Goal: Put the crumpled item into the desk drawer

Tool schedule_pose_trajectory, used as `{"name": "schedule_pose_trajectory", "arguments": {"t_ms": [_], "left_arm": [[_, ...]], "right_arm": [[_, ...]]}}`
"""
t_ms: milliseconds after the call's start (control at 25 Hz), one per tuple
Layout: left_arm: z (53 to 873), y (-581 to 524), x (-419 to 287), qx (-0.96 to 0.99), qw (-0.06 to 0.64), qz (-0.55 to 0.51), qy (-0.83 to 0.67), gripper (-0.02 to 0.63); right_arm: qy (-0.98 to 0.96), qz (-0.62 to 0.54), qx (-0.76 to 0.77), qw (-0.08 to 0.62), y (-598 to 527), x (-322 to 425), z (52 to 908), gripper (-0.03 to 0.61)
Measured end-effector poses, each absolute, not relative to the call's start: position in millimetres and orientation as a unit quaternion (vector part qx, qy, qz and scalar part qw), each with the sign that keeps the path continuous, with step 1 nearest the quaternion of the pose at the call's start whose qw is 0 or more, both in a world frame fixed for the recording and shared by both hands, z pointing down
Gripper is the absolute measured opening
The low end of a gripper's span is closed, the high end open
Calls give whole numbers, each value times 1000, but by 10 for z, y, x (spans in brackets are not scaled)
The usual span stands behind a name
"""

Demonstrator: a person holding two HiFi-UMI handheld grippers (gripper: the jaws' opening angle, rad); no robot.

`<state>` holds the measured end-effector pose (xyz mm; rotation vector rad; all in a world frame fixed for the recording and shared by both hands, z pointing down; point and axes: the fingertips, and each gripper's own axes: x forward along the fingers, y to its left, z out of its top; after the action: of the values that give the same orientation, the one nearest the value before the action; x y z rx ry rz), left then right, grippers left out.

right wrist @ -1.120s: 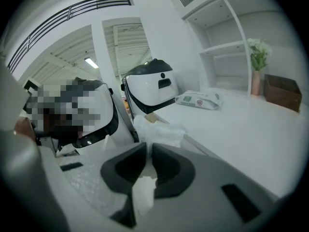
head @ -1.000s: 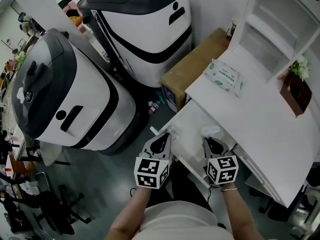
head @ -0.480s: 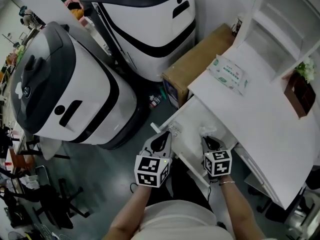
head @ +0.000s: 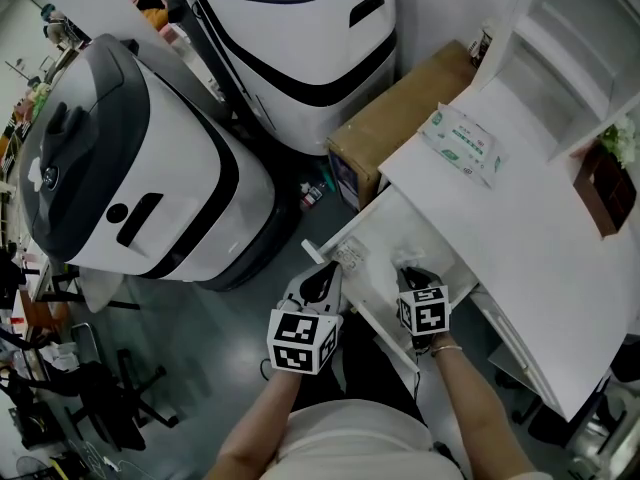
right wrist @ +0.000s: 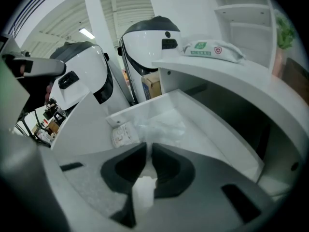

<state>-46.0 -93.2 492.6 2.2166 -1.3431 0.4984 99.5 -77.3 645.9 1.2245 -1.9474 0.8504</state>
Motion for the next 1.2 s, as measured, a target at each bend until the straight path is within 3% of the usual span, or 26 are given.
{"name": "schedule_pose_trajectory", "arguments": {"t_ms": [1200], "left_arm": [[5029,-921,-757,791,266,198,-514,-9]], "right_arm": [[-693,349,421,469,-603,962,7252,41]]}}
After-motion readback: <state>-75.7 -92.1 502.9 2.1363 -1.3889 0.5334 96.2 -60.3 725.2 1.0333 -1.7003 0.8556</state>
